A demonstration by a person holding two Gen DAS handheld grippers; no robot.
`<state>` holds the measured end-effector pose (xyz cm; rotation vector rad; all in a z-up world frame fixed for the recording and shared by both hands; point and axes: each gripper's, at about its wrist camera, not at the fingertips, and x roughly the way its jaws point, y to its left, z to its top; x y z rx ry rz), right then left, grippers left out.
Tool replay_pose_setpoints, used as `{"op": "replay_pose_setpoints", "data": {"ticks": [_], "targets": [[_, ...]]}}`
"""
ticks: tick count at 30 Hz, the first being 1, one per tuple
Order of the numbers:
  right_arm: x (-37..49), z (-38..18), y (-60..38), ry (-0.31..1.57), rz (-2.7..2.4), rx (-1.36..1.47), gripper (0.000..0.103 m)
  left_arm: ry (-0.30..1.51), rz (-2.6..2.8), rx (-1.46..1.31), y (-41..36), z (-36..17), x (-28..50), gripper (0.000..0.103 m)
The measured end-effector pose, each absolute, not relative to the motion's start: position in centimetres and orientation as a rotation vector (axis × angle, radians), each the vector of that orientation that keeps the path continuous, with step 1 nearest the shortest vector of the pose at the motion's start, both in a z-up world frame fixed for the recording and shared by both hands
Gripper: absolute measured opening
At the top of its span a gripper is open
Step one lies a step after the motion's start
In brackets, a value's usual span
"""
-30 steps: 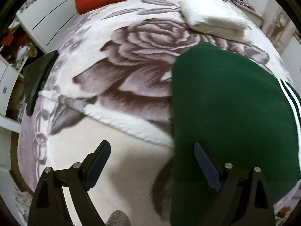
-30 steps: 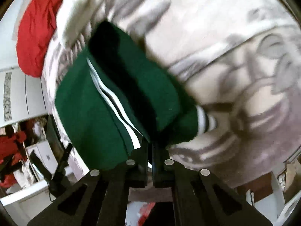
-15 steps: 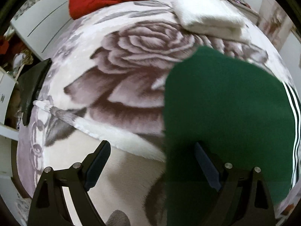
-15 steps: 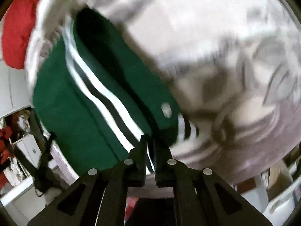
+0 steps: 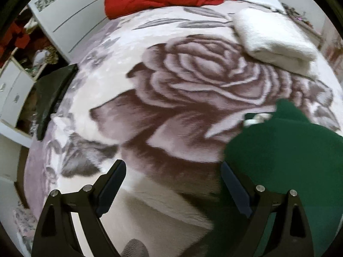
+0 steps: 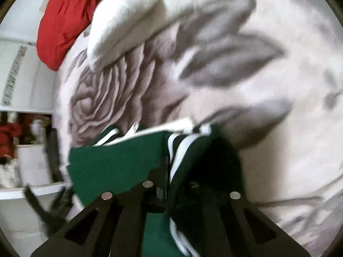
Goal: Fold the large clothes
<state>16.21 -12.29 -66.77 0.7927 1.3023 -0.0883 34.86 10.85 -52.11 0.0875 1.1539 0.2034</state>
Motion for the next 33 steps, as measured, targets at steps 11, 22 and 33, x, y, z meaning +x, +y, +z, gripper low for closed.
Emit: {"op": "replay_pose_setpoints", "data": {"ticks": [11, 22, 33], "targets": [[17.3, -61.8, -11.3, 1.515, -0.050, 0.595, 0.018, 1.282, 0.378, 0.004, 17.5, -54.9, 33.2, 0.091], [24.1, -59.5, 4.4, 1.707, 0.197, -0.026, 0.052, 1.372, 0.234, -0.103, 18.8, -58.1, 34.9, 0.091], [21.0, -56.2, -1.6, 1.679, 0.111, 0.185, 0.055, 1.354, 0.223, -0.110, 17.3, -56.7, 34.8, 0.091]]}}
